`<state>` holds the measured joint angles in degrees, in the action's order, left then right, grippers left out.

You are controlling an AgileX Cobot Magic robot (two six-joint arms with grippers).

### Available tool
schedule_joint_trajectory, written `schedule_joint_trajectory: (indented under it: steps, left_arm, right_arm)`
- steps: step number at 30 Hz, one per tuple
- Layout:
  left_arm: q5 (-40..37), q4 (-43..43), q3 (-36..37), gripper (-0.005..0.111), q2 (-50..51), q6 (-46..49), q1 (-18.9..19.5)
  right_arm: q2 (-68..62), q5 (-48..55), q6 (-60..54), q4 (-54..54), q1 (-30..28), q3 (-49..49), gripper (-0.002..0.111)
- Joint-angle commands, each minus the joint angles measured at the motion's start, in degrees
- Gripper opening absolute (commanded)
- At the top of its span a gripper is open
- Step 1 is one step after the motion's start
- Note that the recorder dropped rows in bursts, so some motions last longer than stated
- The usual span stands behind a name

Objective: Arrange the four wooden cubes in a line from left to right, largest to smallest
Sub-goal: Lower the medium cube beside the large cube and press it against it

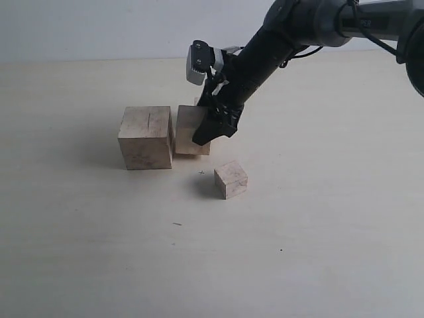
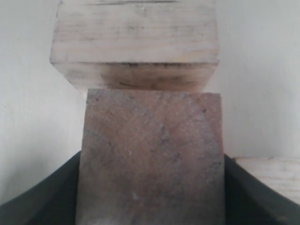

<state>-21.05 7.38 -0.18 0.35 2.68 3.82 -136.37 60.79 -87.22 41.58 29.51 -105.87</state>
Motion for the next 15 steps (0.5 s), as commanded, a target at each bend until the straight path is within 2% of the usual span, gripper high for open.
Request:
schedule_joint_trajectory:
  steps: [1,12,15]
  left_arm:
    - [0.62,-0.05,0.18,0.0,-0.35,-0.01,-0.34]
    - [0.62,-0.05,0.18,0.0,-0.35,-0.01,-0.34]
    - [0.62,-0.05,0.18,0.0,-0.35,-0.01,-0.34]
  right_arm:
    - [-0.2,-0.12,-0.37,1.38,-0.11,-0.26,0.0]
    - [-0.5,-0.12,-0.37,1.76,-0.11,-0.26,0.0]
    - [-0.5,0.19,-0.37,1.76,-0.11,-0.26,0.004]
